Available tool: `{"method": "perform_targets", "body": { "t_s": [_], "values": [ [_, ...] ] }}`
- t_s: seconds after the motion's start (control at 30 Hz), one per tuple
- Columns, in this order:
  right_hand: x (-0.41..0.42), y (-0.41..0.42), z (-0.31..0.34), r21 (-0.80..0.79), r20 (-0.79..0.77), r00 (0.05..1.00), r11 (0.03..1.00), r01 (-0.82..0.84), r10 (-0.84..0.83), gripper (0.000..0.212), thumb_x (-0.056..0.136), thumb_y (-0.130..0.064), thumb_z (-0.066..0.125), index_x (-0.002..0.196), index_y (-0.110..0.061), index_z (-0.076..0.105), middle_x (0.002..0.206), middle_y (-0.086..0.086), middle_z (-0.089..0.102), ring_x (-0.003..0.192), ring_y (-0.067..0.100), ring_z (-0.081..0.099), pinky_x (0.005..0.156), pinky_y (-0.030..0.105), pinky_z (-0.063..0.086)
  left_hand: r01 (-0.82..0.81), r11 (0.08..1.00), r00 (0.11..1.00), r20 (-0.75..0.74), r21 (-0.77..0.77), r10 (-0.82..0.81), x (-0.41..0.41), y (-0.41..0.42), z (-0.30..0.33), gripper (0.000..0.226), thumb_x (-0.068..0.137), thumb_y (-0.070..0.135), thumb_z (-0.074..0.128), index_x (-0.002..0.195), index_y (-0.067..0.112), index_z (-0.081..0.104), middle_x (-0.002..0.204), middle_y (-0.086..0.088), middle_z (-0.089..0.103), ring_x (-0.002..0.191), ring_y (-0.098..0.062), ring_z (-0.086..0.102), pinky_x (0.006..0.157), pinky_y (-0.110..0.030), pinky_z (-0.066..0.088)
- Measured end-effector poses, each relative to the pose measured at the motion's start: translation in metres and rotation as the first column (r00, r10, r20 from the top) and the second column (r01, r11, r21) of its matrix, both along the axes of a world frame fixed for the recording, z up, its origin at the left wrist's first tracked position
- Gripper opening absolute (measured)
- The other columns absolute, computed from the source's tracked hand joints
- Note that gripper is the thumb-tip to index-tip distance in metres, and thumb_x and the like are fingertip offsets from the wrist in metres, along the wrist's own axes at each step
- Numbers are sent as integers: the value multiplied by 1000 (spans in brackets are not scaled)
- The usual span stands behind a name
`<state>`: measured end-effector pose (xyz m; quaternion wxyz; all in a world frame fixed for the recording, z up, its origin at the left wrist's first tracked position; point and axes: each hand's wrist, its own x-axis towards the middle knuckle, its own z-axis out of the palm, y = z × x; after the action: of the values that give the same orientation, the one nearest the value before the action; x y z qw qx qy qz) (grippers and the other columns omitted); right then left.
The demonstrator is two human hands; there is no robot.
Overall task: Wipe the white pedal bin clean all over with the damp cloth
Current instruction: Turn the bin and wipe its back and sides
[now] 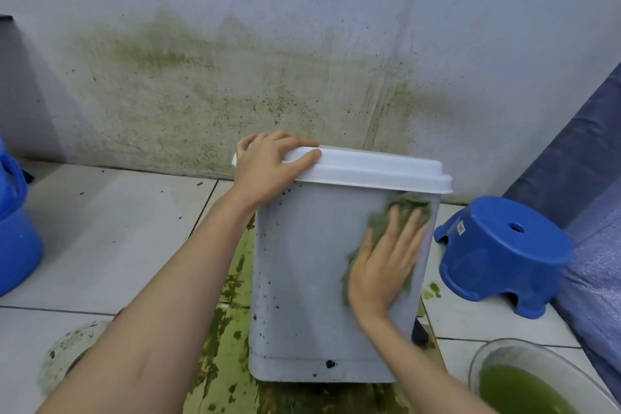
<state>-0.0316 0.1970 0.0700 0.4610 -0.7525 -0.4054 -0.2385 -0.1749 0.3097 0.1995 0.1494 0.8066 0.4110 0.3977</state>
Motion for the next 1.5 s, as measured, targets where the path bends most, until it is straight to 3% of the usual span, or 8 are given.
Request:
{"method": "perform_targets", "body": {
  "t_s": [0.1, 0.2, 0.53, 0.8, 0.93, 1.1, 1.4, 1.5],
  "values": [
    [-28, -29, -64, -355, 405, 861, 921, -161, 306, 87, 83, -20, 61, 151, -22, 7, 159, 6, -5, 146, 31, -1, 119, 44, 4, 13, 1000, 1000, -4, 8, -13, -2, -1, -1, 38, 82, 60, 41, 107, 46, 65, 93, 21, 52, 100, 0, 42, 97, -25, 12],
    [-16, -36, -58, -536, 572, 609, 813, -230, 550, 82, 77, -12, 47, 150, -26, 13, 159, -1, -2, 146, 26, -1, 119, 40, -1, 54, 999, 998, -11, -6, -54, -5, 1, -1, 37, 86, 57, 40, 110, 44, 64, 96, 21, 52, 102, -1, 41, 97, -25, 12],
    [-41, 10, -18, -266, 404, 814, 905, -331, 417, 51, 93, -17, 48, 142, -24, 36, 154, 0, 27, 143, 27, 18, 117, 45, 12, 40, 995, 998, 57, -96, -35, 1, 13, 0, 31, 97, 40, 37, 104, 44, 67, 82, 26, 50, 103, -4, 43, 98, -26, 12],
    [-12, -69, -118, -692, 593, 303, 665, -282, 746, 58, 90, -19, 51, 143, -36, 35, 153, -11, 26, 145, 17, 14, 119, 41, 4, -51, 999, 999, 13, -4, 51, 5, 10, -3, 26, 92, 49, 47, 104, 39, 68, 98, 13, 58, 108, -10, 50, 95, -27, 15],
    [39, -45, -60, -506, 643, 545, 833, -224, 538, 75, 83, -8, 52, 147, -35, 24, 157, -6, 13, 145, 24, 12, 115, 49, 10, -160, 987, 986, -53, -21, 159, 21, 7, 5, 30, 90, 43, 43, 106, 33, 66, 113, 10, 64, 112, -14, 52, 97, -31, 23],
    [35, -30, -37, -258, 286, 925, 950, -177, 250, 67, 86, -6, 50, 145, -27, 27, 155, 5, 22, 144, 32, 8, 118, 46, 7, -242, 966, 961, -112, 90, 252, 38, 2, -2, 30, 94, 33, 35, 108, 14, 53, 115, 1, 62, 109, -25, 46, 91, -35, 28],
    [60, -140, -154, -745, 545, 386, 642, -185, 744, 68, 79, -1, 44, 139, -32, 37, 149, -6, 32, 147, 23, 4, 119, 42, 6, -138, 983, 984, -96, 118, 150, 24, 6, -8, 27, 97, 29, 33, 109, 13, 52, 117, 6, 59, 112, -22, 41, 91, -34, 22],
    [78, -129, -123, -654, 553, 517, 725, -217, 654, 79, 76, 7, 40, 146, -28, 28, 158, -5, 14, 146, 26, 7, 119, 45, 6, -127, 987, 984, -111, 94, 137, 25, 7, -8, 28, 97, 28, 32, 111, 13, 51, 117, 5, 59, 113, -23, 41, 95, -36, 23]
  ]
}}
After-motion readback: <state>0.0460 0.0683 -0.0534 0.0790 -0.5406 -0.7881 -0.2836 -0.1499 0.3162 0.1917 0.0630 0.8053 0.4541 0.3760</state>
